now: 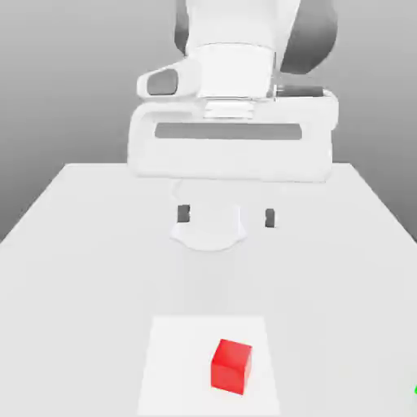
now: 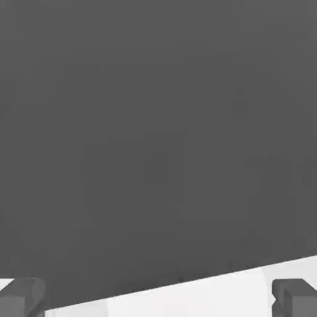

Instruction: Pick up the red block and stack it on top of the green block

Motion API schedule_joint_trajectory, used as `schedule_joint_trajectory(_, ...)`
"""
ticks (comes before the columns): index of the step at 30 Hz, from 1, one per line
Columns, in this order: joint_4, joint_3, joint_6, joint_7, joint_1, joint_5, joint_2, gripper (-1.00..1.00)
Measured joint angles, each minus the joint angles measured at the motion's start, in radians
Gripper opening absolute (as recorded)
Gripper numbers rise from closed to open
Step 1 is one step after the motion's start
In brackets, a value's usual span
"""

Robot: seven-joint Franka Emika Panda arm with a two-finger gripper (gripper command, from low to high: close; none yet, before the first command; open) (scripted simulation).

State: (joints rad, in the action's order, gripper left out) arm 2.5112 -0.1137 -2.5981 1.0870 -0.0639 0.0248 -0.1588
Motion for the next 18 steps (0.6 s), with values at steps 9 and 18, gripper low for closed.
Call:
schedule_joint_trajectory(9, 0.084, 0.003, -0.17, 0.136, 0.022, 0.027, 0.326, 0.0)
schedule_joint_trajectory(18, 0.066, 0.037, -0.289, 0.17, 0.048, 0.067, 0.469, -1.0)
